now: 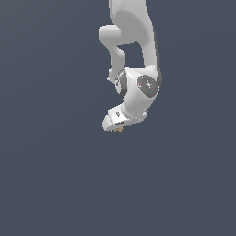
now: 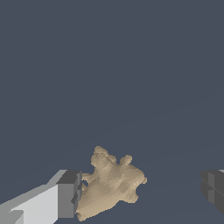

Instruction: Pick up the object and move it to a goal position.

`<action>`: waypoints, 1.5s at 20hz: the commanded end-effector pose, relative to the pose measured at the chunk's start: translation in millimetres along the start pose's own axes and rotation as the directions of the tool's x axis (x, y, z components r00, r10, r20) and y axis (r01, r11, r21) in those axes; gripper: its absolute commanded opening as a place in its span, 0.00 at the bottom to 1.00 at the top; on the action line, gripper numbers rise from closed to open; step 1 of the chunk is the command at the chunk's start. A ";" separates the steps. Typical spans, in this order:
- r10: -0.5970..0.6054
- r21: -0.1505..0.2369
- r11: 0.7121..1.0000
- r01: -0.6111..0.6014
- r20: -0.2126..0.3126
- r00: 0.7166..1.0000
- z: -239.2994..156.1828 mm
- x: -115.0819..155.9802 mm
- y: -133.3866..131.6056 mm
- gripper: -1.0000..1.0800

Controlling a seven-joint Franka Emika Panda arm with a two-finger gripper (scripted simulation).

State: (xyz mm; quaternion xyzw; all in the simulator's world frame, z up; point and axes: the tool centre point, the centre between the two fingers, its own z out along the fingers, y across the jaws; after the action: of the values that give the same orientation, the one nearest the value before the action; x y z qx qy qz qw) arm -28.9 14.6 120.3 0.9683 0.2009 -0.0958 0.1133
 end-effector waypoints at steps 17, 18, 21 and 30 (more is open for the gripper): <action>-0.461 -0.179 0.829 0.529 0.315 0.829 54.7 -14.8 -40.0 1.00; -0.467 -0.180 0.824 0.538 0.321 0.824 55.5 -15.0 -40.5 1.00; -0.477 -0.183 0.814 0.552 0.332 0.814 56.7 -15.3 -41.3 1.00; -0.477 -0.182 0.814 0.551 0.331 0.814 74.8 -19.2 -35.3 1.00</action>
State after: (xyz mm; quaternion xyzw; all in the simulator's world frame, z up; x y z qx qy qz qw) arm -69.7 23.9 52.0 0.8300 0.4507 -0.2250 0.2395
